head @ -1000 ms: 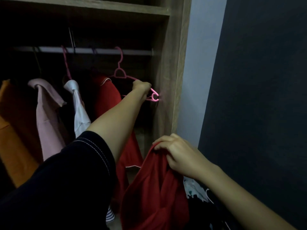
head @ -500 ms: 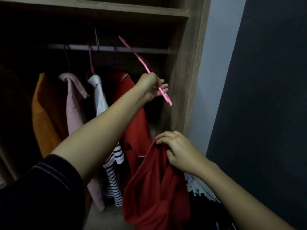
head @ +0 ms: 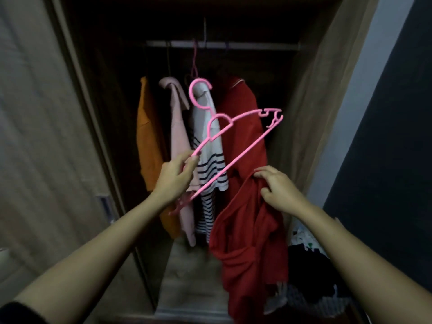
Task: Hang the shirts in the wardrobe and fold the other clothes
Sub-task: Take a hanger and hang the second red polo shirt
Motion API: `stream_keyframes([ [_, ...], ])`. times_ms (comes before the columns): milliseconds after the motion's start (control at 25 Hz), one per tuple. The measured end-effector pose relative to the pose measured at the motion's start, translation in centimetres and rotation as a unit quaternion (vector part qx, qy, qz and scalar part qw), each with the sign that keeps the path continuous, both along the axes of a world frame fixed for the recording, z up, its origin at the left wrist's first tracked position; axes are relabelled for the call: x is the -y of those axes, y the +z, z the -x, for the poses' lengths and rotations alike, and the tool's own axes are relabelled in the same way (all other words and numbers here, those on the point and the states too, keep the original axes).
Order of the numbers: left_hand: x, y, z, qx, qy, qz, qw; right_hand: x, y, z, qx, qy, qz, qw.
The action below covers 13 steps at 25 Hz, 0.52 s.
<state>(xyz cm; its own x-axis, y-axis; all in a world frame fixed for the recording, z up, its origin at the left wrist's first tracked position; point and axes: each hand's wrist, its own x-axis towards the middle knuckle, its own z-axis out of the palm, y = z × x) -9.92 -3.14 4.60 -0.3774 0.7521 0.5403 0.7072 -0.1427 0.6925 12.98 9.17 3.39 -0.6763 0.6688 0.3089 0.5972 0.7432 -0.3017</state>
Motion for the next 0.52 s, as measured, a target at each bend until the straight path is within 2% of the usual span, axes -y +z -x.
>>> stream_keyframes([
  [40, 2.1, -1.7, 1.7, 0.006, -0.004, -0.001, 1.0, 0.4, -0.6, 0.4, -0.004, -0.011, 0.009, 1.0],
  [160, 8.5, -5.9, 6.0, 0.101, -0.055, 0.006, 0.993, 1.6, -2.1, 1.3, -0.014, -0.045, 0.047, 0.998],
  [320, 15.0, -8.3, 10.2, 0.175, -0.087, 0.061, 0.979, 2.9, -2.8, 1.5, -0.013, -0.071, 0.073, 0.995],
  [400, 16.4, -8.1, 10.7, 0.161, -0.102, 0.086, 0.978, 3.1, -2.0, 1.9, 0.008, -0.064, 0.078, 0.995],
  [520, 17.0, -6.6, 10.3, 0.09, -0.113, 0.095, 0.985, 3.7, -0.3, 3.3, 0.05, -0.024, 0.06, 0.997],
])
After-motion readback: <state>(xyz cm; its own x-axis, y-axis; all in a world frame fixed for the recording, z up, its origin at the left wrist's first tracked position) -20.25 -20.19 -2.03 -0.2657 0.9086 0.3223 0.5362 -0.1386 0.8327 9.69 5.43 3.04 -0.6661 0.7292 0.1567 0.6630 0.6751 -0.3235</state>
